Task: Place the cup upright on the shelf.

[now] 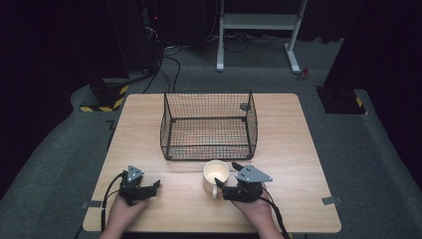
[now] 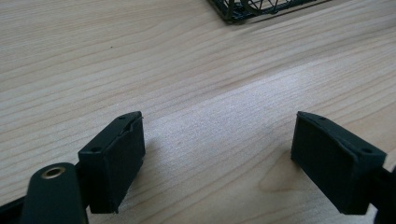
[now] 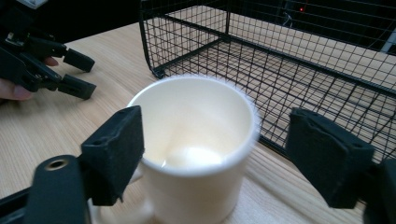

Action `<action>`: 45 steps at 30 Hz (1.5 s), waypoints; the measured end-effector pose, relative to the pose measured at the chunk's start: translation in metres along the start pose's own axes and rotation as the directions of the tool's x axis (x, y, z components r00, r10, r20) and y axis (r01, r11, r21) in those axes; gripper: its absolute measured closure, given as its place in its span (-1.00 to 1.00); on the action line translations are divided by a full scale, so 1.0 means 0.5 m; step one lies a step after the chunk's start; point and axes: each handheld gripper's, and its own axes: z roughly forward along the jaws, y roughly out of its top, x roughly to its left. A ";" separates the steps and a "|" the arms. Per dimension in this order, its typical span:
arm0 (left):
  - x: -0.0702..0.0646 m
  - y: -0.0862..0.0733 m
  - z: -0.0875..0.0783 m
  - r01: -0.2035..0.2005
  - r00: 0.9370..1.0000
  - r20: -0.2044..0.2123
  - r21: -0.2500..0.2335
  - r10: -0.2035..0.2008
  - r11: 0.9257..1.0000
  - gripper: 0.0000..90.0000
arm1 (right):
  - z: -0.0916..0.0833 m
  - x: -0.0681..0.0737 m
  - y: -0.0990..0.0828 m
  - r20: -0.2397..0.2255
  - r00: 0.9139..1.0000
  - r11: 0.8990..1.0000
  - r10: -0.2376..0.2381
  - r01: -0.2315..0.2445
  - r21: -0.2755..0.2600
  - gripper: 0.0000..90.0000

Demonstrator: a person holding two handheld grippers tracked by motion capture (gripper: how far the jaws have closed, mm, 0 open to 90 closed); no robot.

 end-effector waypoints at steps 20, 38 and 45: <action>0.000 0.000 0.000 0.000 1.000 0.001 0.000 0.000 1.000 -0.61 | 0.059 0.041 0.036 -0.025 0.998 0.992 -0.058 0.061 0.107 -0.81; 0.000 0.000 0.000 0.000 1.000 0.001 0.000 0.000 1.000 -0.61 | 0.093 0.041 0.035 -0.025 0.998 0.981 -0.062 0.065 0.184 -0.80; 0.000 0.000 0.000 0.000 1.000 0.001 0.000 0.000 1.000 -0.61 | 0.094 0.039 0.035 -0.032 0.999 0.979 -0.039 0.044 0.198 -0.78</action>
